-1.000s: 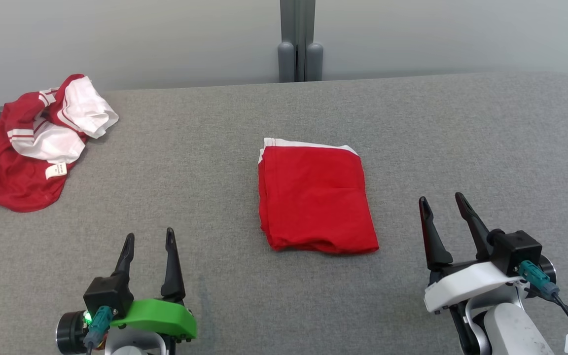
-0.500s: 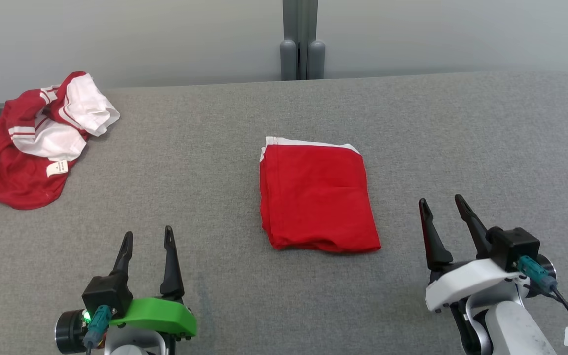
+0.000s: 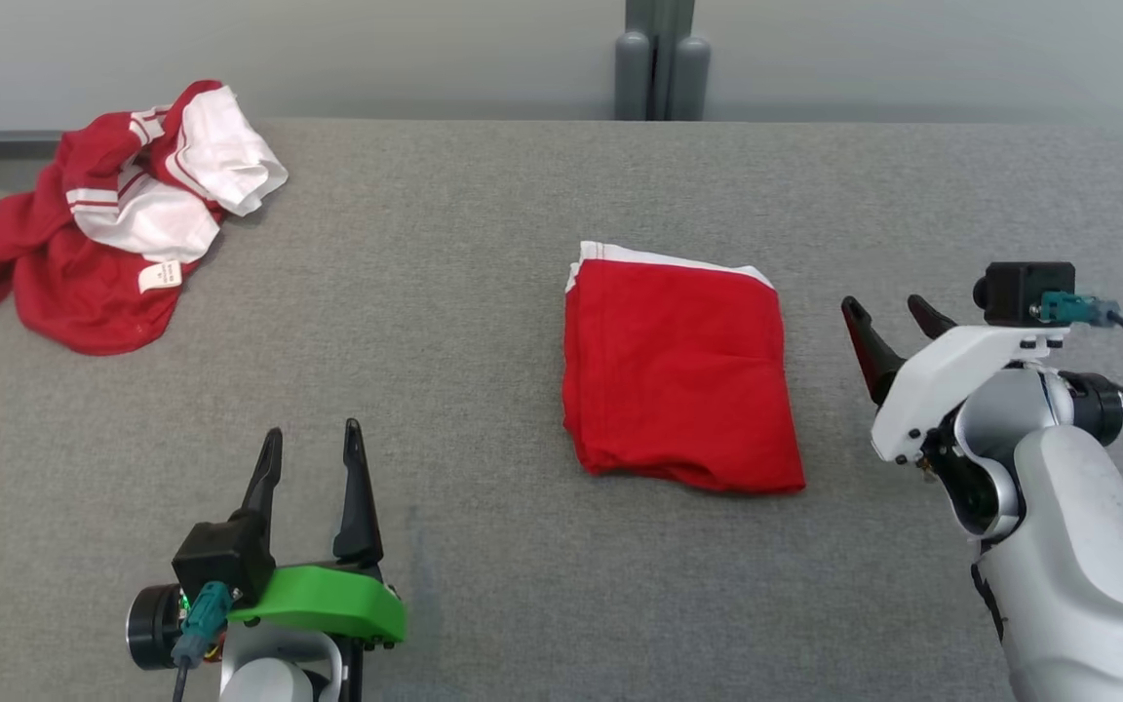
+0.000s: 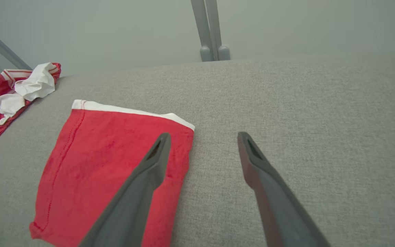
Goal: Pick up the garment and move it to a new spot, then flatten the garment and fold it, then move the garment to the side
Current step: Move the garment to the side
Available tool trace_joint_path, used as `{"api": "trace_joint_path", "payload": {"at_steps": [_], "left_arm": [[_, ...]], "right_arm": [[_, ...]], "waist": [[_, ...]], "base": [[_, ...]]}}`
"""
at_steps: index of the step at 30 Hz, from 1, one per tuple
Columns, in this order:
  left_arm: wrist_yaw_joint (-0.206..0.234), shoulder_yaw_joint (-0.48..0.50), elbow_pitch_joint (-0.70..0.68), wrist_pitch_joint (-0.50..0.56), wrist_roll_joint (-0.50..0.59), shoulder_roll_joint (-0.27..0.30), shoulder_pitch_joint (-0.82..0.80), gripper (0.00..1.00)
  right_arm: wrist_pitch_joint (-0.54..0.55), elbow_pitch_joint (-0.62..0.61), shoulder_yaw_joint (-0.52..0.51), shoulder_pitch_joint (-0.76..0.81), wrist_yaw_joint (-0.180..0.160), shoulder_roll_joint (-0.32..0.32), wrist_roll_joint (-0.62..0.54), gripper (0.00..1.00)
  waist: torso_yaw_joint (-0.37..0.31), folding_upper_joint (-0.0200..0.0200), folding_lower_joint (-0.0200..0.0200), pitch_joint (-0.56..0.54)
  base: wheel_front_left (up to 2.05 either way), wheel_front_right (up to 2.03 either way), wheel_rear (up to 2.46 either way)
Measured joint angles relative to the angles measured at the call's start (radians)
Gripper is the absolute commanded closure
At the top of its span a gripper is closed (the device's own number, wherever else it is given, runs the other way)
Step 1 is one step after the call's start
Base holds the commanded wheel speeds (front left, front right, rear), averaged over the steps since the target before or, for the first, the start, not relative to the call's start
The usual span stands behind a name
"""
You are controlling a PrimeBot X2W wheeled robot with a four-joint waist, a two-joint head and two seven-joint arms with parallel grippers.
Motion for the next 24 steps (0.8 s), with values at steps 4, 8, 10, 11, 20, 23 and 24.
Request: {"api": "trace_joint_path", "payload": {"at_steps": [4, 8, 10, 11, 20, 23, 24], "left_arm": [[0.005, -0.008, -0.008, 0.0, -0.012, 0.0, -0.005, 0.0], [0.01, -0.014, -0.017, 0.0, -0.017, 0.0, -0.009, 0.0], [0.011, -0.015, -0.019, 0.0, -0.017, -0.001, -0.01, 0.0], [0.012, -0.017, -0.02, 0.0, -0.018, 0.0, -0.01, 0.0], [0.013, -0.021, -0.03, 0.0, -0.024, -0.001, -0.017, 0.0], [0.008, -0.023, -0.038, 0.0, -0.023, -0.001, -0.018, 0.0], [0.006, -0.023, -0.042, 0.0, -0.017, -0.001, -0.019, 0.0]], "right_arm": [[0.086, 0.072, 0.012, -0.041, 0.0, -0.023, 0.061, 0.0], [0.13, 0.145, 0.034, -0.058, 0.0, -0.038, 0.084, 0.0], [0.143, 0.177, 0.041, -0.069, 0.0, -0.041, 0.096, 0.0], [0.143, 0.196, 0.045, -0.074, 0.0, -0.044, 0.095, 0.0], [0.146, 0.335, 0.075, -0.146, 0.0, -0.049, 0.105, 0.43], [0.14, 0.351, 0.095, -0.162, 0.0, -0.051, 0.121, 0.9], [0.133, 0.353, 0.105, -0.167, 0.0, -0.054, 0.127, 1.0]], "waist": [[0.039, 0.0, 0.0, 0.015], [0.079, 0.0, 0.0, 0.031], [0.097, 0.0, 0.0, 0.04], [0.106, 0.0, 0.0, 0.045], [0.152, 0.0, 0.0, 0.087], [0.151, 0.0, 0.0, 0.094], [0.146, 0.0, 0.0, 0.095]], "base": [[0.0, 0.0, 0.0], [0.0, 0.0, 0.0], [0.0, 0.0, 0.0], [0.0, 0.0, 0.0], [0.0, 0.0, 0.0], [0.0, 0.0, 0.0], [0.0, 0.0, 0.0]]}}
